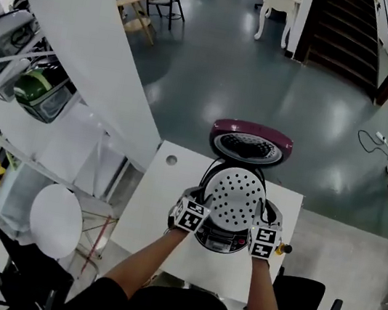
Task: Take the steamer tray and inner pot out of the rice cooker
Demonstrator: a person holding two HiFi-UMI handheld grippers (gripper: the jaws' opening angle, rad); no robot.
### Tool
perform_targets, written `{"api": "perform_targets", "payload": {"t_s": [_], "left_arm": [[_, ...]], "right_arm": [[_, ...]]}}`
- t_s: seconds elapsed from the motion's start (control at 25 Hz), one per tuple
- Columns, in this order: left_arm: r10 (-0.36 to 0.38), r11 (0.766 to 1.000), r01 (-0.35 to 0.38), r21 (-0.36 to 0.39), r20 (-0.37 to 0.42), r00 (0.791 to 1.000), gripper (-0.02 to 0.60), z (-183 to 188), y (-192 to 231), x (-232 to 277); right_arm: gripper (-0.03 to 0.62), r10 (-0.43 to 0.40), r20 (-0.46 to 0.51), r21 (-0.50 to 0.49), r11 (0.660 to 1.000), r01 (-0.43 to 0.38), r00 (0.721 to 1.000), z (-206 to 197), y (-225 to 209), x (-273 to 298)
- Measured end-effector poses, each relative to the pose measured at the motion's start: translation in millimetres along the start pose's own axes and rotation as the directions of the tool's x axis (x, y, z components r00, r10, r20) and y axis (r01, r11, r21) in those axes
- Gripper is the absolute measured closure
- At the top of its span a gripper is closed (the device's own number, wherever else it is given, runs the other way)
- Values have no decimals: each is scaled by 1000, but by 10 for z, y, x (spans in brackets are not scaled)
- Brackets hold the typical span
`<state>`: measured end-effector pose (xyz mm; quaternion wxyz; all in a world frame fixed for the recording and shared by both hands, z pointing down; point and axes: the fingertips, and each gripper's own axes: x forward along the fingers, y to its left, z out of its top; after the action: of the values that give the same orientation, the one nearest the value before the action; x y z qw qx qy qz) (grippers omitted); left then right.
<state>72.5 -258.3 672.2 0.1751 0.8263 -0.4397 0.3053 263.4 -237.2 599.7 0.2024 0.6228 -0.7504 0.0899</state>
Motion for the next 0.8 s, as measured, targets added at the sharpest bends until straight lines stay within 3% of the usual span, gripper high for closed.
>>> {"api": "perform_targets", "payload": {"t_s": [0.28, 0.52, 0.8], "left_arm": [[6, 1000, -7, -22, -54, 999, 427, 5, 106, 169], [5, 999, -8, -32, -71, 997, 505, 29, 75, 185], [18, 996, -21, -89, -37, 999, 523, 89, 60, 77]], "right_arm": [[556, 34, 7, -14, 999, -34, 999, -15, 26, -11], [556, 51, 18, 3, 999, -51, 999, 4, 5, -41], [556, 62, 21, 19, 998, -62, 998, 10, -23, -54]]}}
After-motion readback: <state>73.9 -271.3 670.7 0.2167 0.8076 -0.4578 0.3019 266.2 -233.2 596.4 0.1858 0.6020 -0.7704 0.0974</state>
